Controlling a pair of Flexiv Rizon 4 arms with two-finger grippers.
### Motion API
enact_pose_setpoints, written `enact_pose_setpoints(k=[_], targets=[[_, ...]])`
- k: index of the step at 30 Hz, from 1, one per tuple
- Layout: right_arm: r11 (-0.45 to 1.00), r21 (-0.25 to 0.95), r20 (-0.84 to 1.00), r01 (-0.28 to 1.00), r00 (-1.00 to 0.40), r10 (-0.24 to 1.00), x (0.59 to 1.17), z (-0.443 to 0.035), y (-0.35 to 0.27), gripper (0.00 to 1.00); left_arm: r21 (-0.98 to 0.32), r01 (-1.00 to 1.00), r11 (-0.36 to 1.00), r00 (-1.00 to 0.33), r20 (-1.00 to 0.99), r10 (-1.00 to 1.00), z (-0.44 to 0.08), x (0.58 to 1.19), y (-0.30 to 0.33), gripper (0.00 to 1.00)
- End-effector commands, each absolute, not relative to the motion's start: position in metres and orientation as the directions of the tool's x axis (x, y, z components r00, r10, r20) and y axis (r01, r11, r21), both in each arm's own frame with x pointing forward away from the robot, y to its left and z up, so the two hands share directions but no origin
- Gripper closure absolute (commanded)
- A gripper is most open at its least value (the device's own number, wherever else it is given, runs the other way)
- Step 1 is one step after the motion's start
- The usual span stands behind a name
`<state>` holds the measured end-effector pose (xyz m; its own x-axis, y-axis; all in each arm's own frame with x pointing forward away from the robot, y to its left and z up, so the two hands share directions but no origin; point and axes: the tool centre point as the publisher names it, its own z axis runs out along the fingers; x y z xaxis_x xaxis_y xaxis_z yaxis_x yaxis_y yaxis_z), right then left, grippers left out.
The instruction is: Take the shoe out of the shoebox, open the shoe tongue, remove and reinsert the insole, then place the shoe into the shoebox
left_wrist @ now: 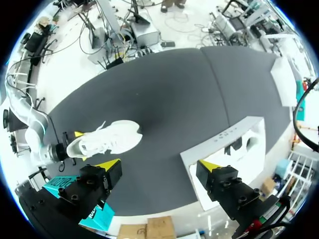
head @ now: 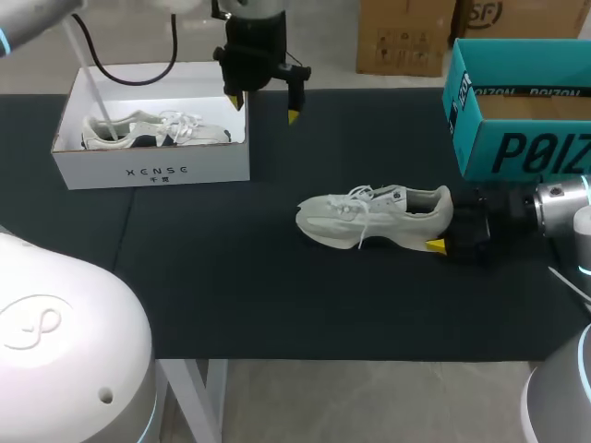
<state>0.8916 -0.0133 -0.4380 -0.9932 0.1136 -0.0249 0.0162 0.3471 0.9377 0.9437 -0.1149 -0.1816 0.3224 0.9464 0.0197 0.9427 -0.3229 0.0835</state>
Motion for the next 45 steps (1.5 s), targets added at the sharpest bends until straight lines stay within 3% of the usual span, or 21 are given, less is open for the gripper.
enact_pose_setpoints(k=[1,7,8,9,12,13,14,17,20,37,40,42,44,45], targets=[[0.349,0.937,-0.024,0.017,-0.993,0.113,0.894,-0.445,-0.010,1.00,0.086,0.942,-0.324,0.323,0.021,0.946,-0.182,0.943,-0.114,0.00],[0.349,0.937,-0.024,0.017,-0.993,0.113,0.894,-0.445,-0.010,1.00,0.086,0.942,-0.324,0.323,0.021,0.946,-0.182,0.943,-0.114,0.00],[0.349,0.937,-0.024,0.017,-0.993,0.113,0.894,-0.445,-0.010,1.00,0.096,0.958,-0.271,0.269,0.032,0.962,-0.180,0.944,-0.120,0.00],[0.349,0.937,-0.024,0.017,-0.993,0.113,0.894,-0.445,-0.010,1.00,0.112,0.980,-0.166,0.162,0.044,0.986,-0.179,0.945,-0.126,0.00],[0.349,0.937,-0.024,0.017,-0.993,0.113,0.894,-0.445,-0.010,1.00,0.059,0.900,0.432,-0.422,-0.129,0.897,-0.167,0.950,-0.134,0.00],[0.349,0.937,-0.024,0.017,-0.993,0.113,0.894,-0.445,-0.010,1.00,0.153,0.795,0.587,-0.569,-0.146,0.809,-0.163,0.937,-0.139,0.00],[0.349,0.937,-0.024,0.017,-0.993,0.113,0.894,-0.445,-0.010,1.00,0.209,0.709,0.673,-0.657,-0.150,0.739,-0.159,0.927,-0.140,0.00],[0.349,0.937,-0.024,0.017,-0.993,0.113,0.894,-0.445,-0.010,1.00,0.148,0.616,0.774,-0.751,-0.189,0.633,-0.161,0.906,-0.145,0.00],[0.349,0.937,-0.024,0.017,-0.993,0.113,0.894,-0.445,-0.010,1.00,0.079,0.545,0.834,-0.811,-0.201,0.549,-0.167,0.892,-0.153,0.00],[0.349,0.937,-0.024,0.017,-0.993,0.113,0.894,-0.445,-0.010,1.00,0.074,0.594,0.801,-0.783,-0.175,0.597,-0.171,0.887,-0.164,0.00],[0.349,0.937,-0.024,0.017,-0.993,0.113,0.894,-0.445,-0.010,1.00,-0.078,0.228,0.971,-0.960,-0.185,0.210,-0.169,0.895,-0.165,0.00],[0.349,0.937,-0.024,0.017,-0.993,0.113,0.894,-0.445,-0.010,1.00,-0.172,0.008,0.985,-0.993,-0.115,-0.012,-0.173,0.889,-0.165,0.00],[0.349,0.937,-0.024,0.017,-0.993,0.113,0.894,-0.445,-0.010,1.00,-0.138,-0.085,0.987,-0.988,-0.118,-0.102,-0.175,0.881,-0.169,0.00],[0.349,0.937,-0.024,0.017,-0.993,0.113,0.894,-0.445,-0.010,1.00,-0.221,-0.159,0.962,-0.980,-0.080,-0.180,-0.176,0.873,-0.172,0.00]])
